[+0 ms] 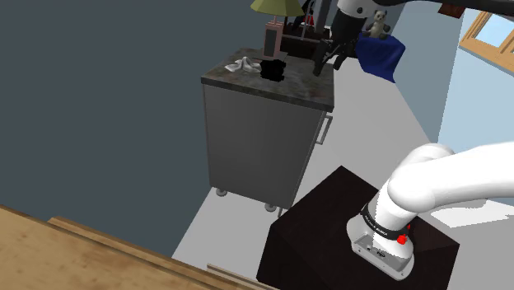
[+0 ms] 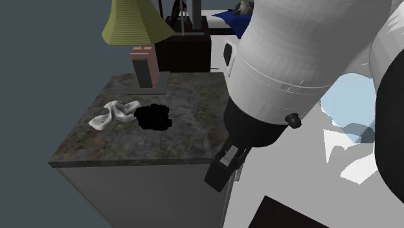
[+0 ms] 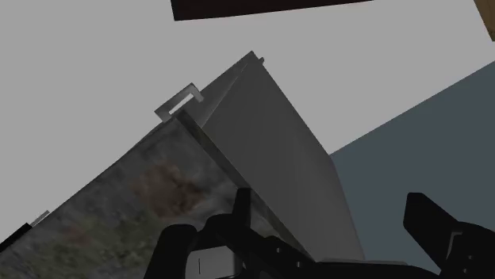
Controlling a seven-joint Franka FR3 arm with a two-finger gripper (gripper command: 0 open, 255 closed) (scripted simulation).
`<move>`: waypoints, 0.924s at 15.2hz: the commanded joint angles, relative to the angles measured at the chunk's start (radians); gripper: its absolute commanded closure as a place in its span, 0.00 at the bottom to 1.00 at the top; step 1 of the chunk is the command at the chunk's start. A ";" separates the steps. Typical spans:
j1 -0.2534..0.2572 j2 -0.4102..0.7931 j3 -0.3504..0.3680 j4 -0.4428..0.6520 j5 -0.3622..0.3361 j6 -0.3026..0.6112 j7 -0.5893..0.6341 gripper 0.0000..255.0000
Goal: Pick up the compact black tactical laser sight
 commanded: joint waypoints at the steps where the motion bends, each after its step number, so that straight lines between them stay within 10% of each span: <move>1: 0.000 0.000 0.000 0.000 0.000 0.000 0.000 0.00; 14: -0.017 0.517 -0.145 0.366 0.032 0.085 -0.204 0.00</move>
